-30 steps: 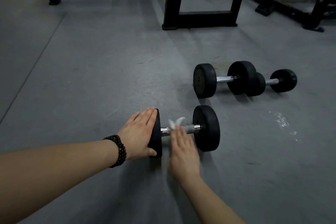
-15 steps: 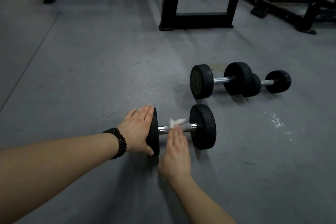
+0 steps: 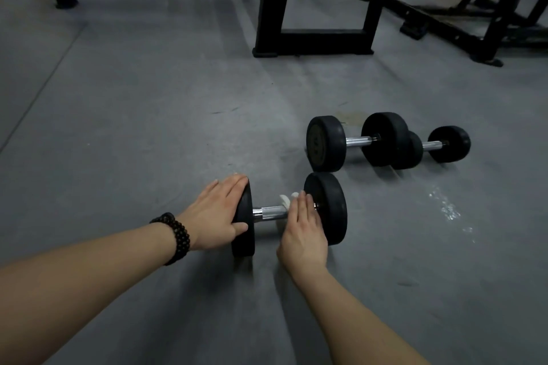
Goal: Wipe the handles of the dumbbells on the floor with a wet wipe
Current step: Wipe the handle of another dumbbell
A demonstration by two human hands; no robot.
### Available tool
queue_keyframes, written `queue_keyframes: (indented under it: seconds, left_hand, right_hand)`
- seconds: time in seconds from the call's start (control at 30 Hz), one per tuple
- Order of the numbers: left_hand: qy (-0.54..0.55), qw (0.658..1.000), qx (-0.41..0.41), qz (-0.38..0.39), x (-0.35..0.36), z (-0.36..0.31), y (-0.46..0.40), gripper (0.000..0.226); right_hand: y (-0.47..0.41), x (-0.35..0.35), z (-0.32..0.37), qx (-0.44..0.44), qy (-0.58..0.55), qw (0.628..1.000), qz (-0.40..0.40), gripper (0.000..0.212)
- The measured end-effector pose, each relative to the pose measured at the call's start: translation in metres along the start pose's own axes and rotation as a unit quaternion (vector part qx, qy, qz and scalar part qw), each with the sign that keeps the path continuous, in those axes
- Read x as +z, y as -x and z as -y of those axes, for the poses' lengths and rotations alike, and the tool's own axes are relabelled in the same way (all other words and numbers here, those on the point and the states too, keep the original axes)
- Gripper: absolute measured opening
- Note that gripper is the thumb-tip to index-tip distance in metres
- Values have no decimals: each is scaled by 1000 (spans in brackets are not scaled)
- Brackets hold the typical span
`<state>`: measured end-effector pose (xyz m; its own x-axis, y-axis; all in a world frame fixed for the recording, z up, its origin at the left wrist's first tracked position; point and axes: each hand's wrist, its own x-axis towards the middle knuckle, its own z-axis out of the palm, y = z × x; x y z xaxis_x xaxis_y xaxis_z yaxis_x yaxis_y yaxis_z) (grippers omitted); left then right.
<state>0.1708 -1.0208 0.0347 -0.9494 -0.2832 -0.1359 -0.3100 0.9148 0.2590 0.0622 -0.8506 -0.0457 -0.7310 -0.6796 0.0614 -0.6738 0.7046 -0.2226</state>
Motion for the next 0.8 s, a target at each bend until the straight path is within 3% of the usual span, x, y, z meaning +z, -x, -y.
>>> queue_keyframes:
  seconds: [0.07,0.23,0.37,0.6,0.8]
  left_hand:
    - [7,1000,0,15,0,3,-4,95]
    - [34,999,0,30,2,8,-8,95]
    - [42,998,-2,37,4,10,-8,95]
    - [57,998,-4,39,1,10,-10,93]
    - [53,998,-7,40,0,9,-9,92]
  right_hand:
    - [-4,1,13,36,-23,999,2,88]
    - [17,12,18,-63,-2,998,2,95]
    - [4,9,14,61,-41,997,-7,94]
    - [6,7,-4,-24,-10,1000,-5,96]
    - [-1,11,5,28,-12,999,-30,89]
